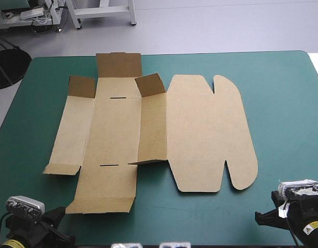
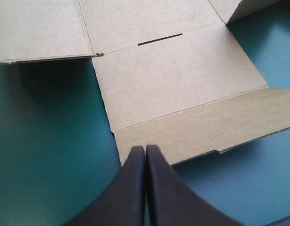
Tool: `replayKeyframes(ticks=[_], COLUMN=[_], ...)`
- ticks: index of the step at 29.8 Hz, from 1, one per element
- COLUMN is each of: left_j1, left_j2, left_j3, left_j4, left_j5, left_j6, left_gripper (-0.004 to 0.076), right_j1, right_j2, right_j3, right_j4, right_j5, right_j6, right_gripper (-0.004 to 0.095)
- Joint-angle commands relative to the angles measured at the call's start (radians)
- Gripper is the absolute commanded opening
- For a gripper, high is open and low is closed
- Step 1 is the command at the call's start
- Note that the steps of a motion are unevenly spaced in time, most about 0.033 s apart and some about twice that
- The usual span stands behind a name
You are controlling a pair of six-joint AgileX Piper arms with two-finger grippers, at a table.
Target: Fold the box
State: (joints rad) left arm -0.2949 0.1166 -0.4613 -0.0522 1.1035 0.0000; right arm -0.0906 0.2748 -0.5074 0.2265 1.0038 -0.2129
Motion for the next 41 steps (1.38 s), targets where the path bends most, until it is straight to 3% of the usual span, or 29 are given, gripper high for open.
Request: replayKeyframes(ticks=[1, 15, 21, 34, 41], left_j1=[-0.002, -0.002, -0.002, -0.002, -0.002], left_j2=[0.016, 0.016, 0.070, 0.541, 0.788], left_j3=[-0.024, -0.027, -0.126, -0.441, -0.535], left_j4=[-0.005, -0.005, 0.012, 0.052, 0.122], left_j5=[-0.066, -0.068, -0.086, -0.102, -0.204], left_j6=[0.000, 0.000, 0.000, 0.000, -0.021], left_gripper=[-0.0008, -0.0008, -0.0009, -0.0008, -0.0008], right_j1=[0.001, 0.001, 0.001, 0.001, 0.001], right_j2=[0.017, 0.017, 0.017, 0.017, 0.017], right_j3=[-0.025, -0.025, -0.025, -0.025, -0.025], right_j4=[0.016, 0.016, 0.016, 0.016, 0.016], right_j5=[-0.061, -0.061, -0.061, -0.061, -0.061], right_j6=[-0.008, -0.008, -0.008, -0.008, -0.008], right_gripper=[-0.0013, -0.0013, -0.0013, -0.0013, -0.0013])
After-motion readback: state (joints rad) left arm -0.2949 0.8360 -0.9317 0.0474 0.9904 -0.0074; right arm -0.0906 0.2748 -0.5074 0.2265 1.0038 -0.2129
